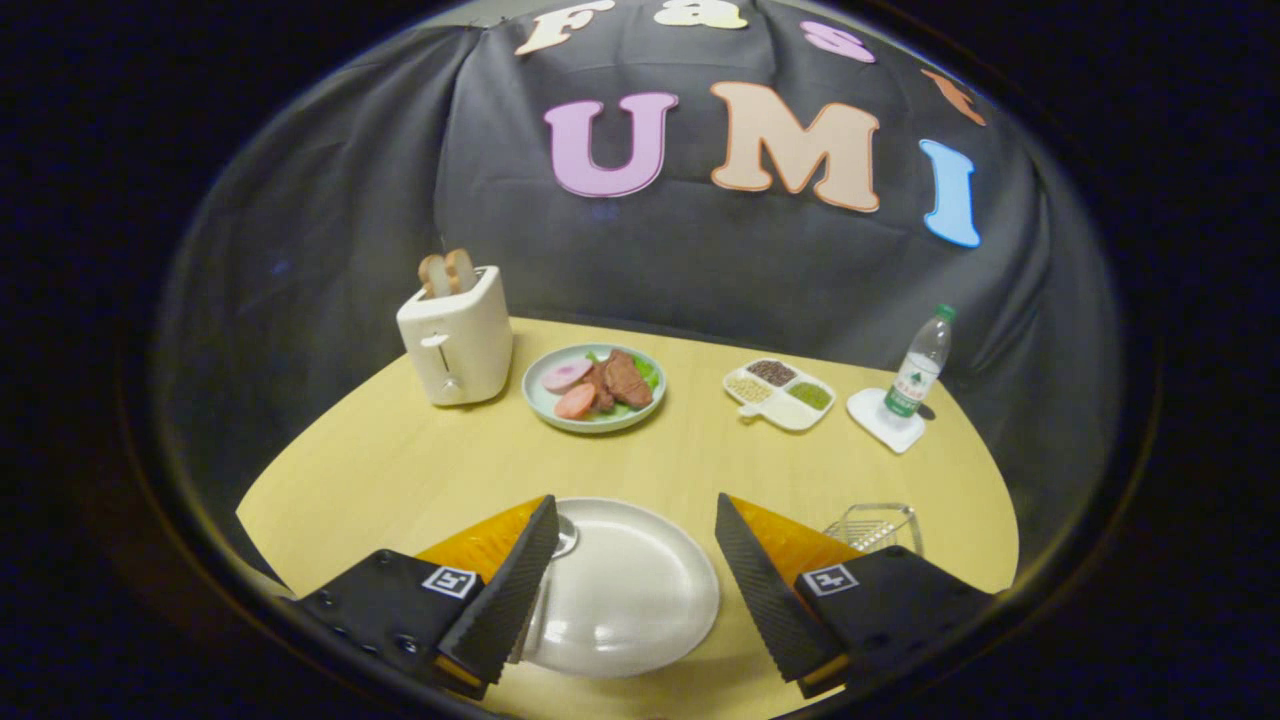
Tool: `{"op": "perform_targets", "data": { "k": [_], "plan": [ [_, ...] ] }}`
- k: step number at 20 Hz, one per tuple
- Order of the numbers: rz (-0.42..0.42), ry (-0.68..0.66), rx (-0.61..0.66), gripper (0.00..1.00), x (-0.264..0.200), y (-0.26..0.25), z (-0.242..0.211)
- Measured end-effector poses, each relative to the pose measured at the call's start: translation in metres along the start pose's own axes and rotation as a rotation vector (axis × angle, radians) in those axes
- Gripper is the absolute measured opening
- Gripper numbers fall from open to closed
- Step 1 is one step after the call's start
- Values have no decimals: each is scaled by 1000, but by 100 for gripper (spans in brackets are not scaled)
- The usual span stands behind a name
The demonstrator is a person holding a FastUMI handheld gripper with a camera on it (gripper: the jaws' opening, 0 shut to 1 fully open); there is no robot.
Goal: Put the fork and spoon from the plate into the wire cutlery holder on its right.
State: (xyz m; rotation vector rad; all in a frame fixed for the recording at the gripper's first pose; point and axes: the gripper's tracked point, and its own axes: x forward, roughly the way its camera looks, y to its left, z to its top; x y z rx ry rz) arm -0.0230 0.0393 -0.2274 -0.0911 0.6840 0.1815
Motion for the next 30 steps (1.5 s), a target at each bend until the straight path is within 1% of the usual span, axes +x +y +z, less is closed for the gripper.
{"op": "perform_targets", "data": {
  "k": [4, 11, 13, 17, 21, 27, 30],
  "plan": [
    [39, 70, -32, 100, 14, 24, -29],
    [59, 200, -64, 100, 29, 39, -81],
    [65, 230, -77, 100, 32, 43, -90],
    [74, 290, -108, 91, 37, 48, -107],
    [93, 332, -104, 80, 39, 53, -118],
    [101, 370, -104, 39, 39, 55, -125],
    [99, 382, -107, 16, 38, 56, -127]
  ]
}}
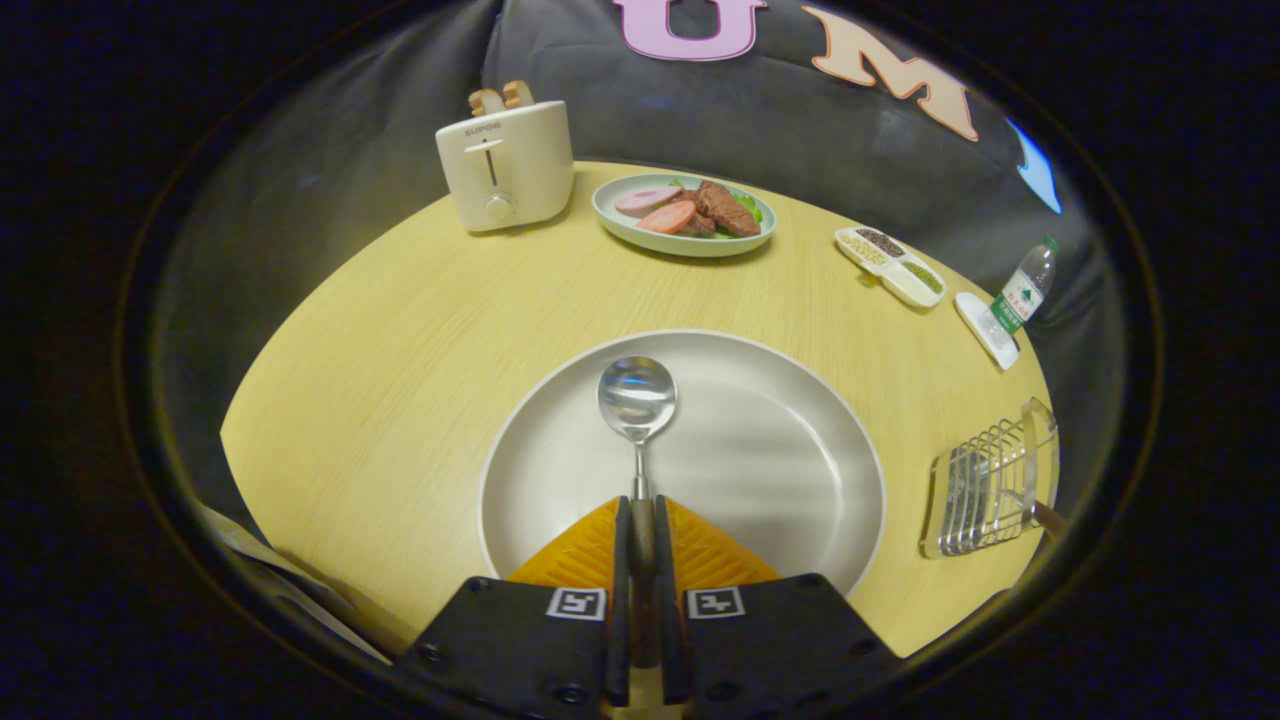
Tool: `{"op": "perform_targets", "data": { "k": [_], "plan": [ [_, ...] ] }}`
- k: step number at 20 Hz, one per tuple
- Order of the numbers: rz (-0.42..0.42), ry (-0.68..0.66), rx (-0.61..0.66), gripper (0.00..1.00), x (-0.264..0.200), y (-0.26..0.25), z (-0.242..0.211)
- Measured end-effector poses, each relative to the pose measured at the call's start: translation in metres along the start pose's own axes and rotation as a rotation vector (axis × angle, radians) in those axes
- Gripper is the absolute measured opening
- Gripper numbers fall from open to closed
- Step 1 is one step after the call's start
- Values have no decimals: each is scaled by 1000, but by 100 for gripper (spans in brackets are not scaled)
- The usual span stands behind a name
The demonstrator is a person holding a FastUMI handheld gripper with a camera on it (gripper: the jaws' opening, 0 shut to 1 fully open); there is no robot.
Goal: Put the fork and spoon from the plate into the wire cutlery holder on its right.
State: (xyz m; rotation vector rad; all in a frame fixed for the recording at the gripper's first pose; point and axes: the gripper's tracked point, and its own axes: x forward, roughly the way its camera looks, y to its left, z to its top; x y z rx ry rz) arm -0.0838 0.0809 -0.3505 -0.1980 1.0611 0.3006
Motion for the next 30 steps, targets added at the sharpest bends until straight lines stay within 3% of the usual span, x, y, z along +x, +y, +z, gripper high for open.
{"op": "perform_targets", "data": {
  "k": [4, 14, 30],
  "plan": [
    [22, 27, 13, 9, -3, 1, -1],
    [56, 80, 45, 9, -31, -19, 10],
    [-69, 57, 97, 8, -84, -131, 44]
  ]
}}
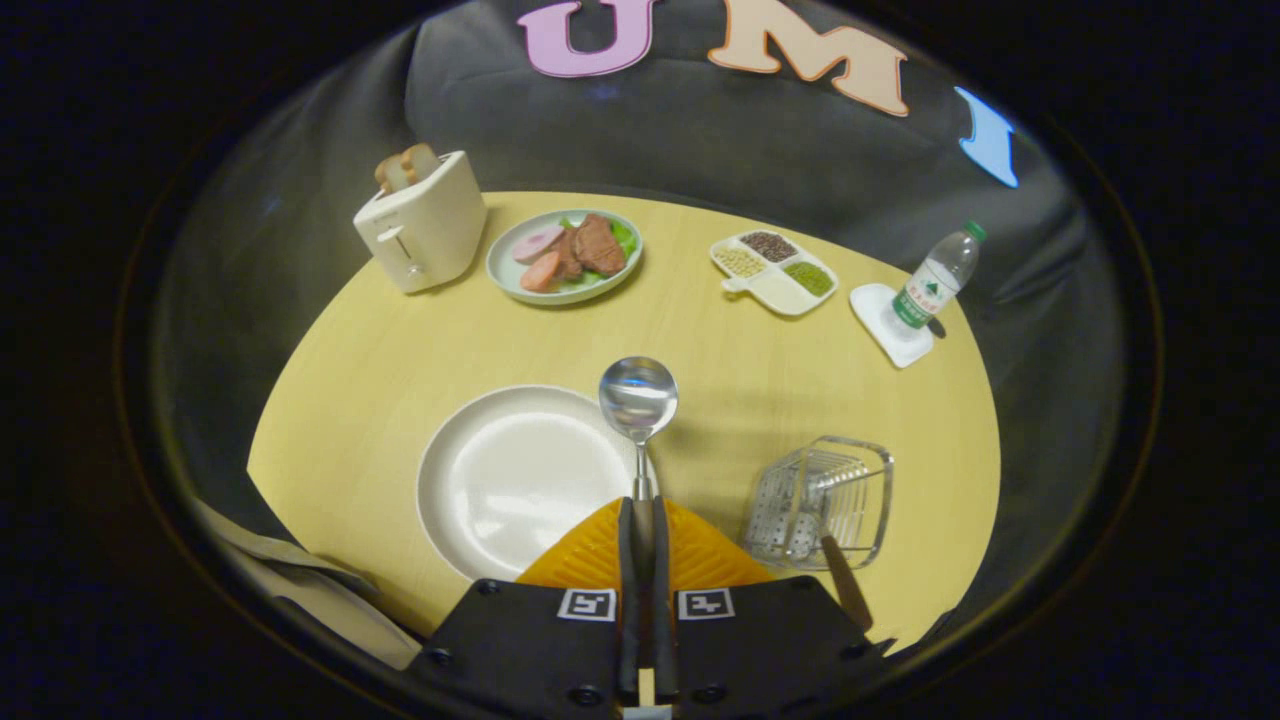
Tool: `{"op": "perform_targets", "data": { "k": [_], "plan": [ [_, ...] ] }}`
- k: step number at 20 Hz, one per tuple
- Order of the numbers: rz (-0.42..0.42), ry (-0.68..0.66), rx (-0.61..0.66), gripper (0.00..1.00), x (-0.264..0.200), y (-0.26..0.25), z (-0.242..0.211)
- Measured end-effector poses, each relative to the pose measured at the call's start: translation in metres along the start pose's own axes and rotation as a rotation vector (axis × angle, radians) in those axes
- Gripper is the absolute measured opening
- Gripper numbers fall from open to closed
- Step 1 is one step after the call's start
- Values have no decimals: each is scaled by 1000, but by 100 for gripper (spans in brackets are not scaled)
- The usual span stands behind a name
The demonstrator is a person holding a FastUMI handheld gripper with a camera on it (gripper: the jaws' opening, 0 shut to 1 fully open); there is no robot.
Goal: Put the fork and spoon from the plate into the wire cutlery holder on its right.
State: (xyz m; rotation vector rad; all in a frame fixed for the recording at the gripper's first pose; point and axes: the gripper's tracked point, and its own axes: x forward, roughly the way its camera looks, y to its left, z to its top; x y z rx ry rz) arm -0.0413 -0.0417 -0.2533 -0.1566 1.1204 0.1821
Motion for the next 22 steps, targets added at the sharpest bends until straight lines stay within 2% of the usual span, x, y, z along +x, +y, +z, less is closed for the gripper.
{"op": "perform_targets", "data": {
  "k": [10, 15, 22],
  "plan": [
    [-96, 12, 32, 9, -25, -76, 7],
    [-130, 63, 43, 9, -32, -107, -8],
    [-134, 165, -15, 9, -37, -130, -37]
  ]
}}
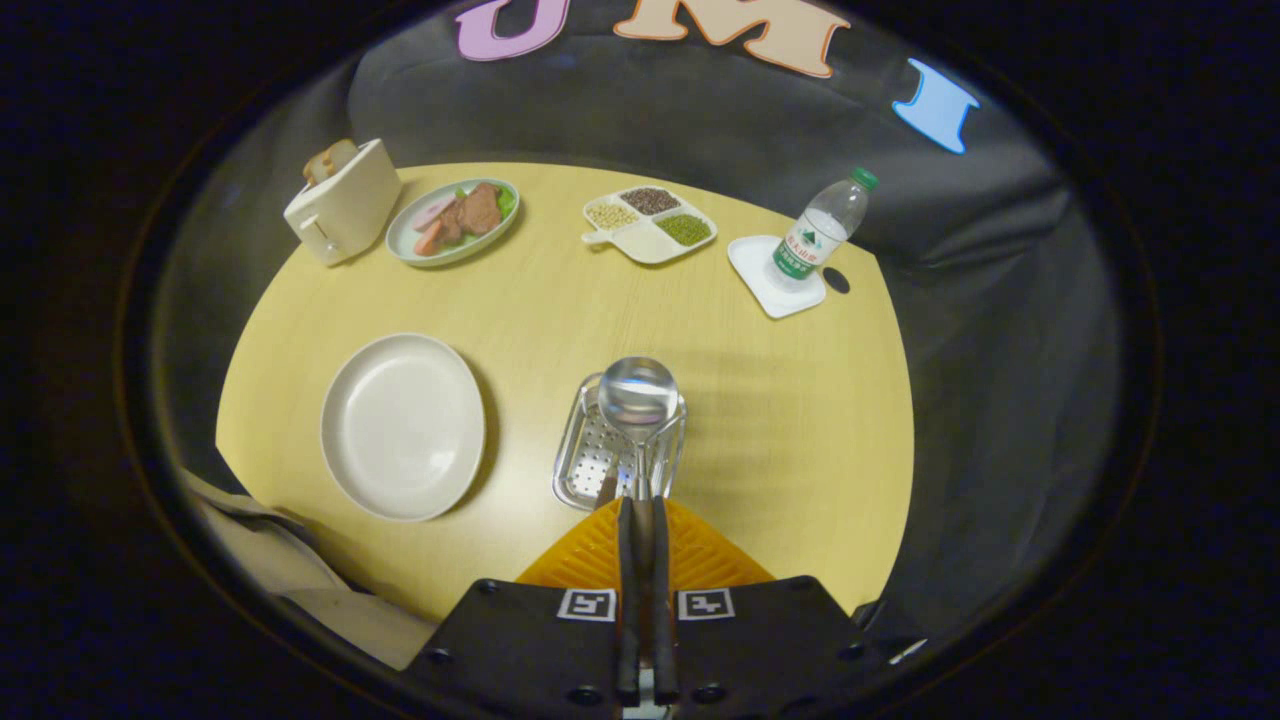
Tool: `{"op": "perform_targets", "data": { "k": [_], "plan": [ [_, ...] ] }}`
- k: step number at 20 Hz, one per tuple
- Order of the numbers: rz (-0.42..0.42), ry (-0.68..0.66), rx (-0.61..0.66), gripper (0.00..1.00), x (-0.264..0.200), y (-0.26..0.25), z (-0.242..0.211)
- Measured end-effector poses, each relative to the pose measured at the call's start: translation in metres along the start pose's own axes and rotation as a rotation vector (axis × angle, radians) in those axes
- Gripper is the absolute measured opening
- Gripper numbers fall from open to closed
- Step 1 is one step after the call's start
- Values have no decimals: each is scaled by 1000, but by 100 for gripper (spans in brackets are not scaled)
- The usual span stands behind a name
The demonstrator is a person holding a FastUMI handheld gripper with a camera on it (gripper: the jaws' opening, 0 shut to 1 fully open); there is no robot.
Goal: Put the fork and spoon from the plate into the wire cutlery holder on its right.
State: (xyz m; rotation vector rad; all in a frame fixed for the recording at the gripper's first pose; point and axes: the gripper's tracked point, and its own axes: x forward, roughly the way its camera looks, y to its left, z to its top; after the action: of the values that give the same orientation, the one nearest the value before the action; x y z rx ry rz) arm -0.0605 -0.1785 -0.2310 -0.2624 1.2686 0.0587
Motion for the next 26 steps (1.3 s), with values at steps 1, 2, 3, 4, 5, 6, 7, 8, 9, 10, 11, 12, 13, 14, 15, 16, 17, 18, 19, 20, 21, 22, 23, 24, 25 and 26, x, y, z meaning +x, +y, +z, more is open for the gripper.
{"op": "perform_targets", "data": {
  "k": [1, 2, 3, 4, 5, 6, 7, 8, 9, 10, 11, 12, 13, 14, 15, 16, 17, 18, 19, 20, 21, 22, 23, 24, 25, 26],
  "plan": [
    [-2, 10, -5, 8, 1, -2, -3],
    [-1, 20, -5, 9, 2, -3, -6],
    [4, 27, -4, 9, 3, -3, -7],
    [9, 32, -5, 9, 4, -1, -9],
    [12, 34, -10, 9, 4, -1, -11],
    [13, 37, -17, 9, 5, -1, -12],
    [20, 35, -20, 10, 5, 1, -12],
    [20, 32, -17, 11, 5, 2, -11],
    [22, 23, -14, 12, 7, 1, -9],
    [18, 18, -10, 14, 5, 0, -8],
    [15, 5, -2, 14, 4, 0, -6],
    [11, -7, 9, 13, 1, -2, -5],
    [12, -21, 19, 15, 2, -2, -2],
    [12, -36, 29, 26, 0, -2, -1],
    [15, -52, 39, 37, -2, -1, 1],
    [9, -74, 48, 47, -4, -2, 3],
    [5, -98, 62, 58, -5, -3, 6],
    [8, -115, 84, 68, -6, -2, 6],
    [15, -136, 108, 79, -11, 2, 9],
    [22, -159, 131, 89, -14, 4, 11],
    [23, -191, 148, 100, -17, 6, 13],
    [22, -226, 160, 100, -23, 7, 17],
    [20, -269, 174, 100, -28, 9, 22],
    [22, -316, 188, 100, -34, 12, 28],
    [27, -365, 201, 100, -41, 16, 33],
    [29, -411, 212, 100, -48, 19, 38]
  ]
}}
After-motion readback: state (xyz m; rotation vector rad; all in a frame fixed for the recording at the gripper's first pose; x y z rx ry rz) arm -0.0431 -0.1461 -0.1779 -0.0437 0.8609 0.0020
